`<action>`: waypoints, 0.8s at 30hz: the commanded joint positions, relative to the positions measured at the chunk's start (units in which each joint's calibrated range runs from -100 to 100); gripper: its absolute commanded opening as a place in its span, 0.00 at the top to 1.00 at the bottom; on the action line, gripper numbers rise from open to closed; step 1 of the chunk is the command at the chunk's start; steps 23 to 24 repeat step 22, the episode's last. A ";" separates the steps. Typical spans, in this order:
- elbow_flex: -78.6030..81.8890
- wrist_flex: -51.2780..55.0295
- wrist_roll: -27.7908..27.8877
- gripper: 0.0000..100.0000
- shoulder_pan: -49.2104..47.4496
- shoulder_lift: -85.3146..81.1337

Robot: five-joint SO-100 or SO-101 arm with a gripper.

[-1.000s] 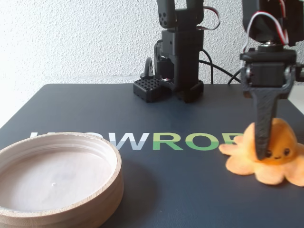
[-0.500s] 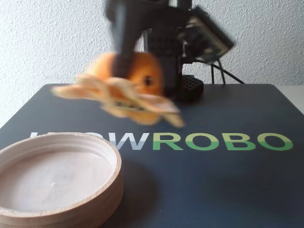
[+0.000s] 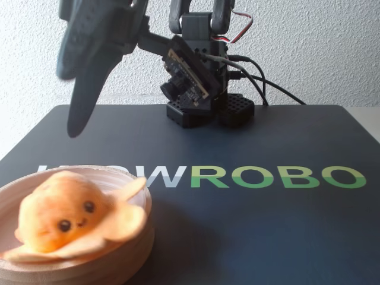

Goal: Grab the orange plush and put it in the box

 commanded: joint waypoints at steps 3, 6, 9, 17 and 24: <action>-2.97 7.46 -3.86 0.53 -0.17 -0.51; -4.33 16.16 -10.05 0.53 -4.35 -1.02; -4.51 21.56 -16.56 0.53 -10.33 -6.08; -5.05 25.04 -25.21 0.62 -19.44 -9.96; -4.14 23.47 -25.26 0.98 -19.59 -9.87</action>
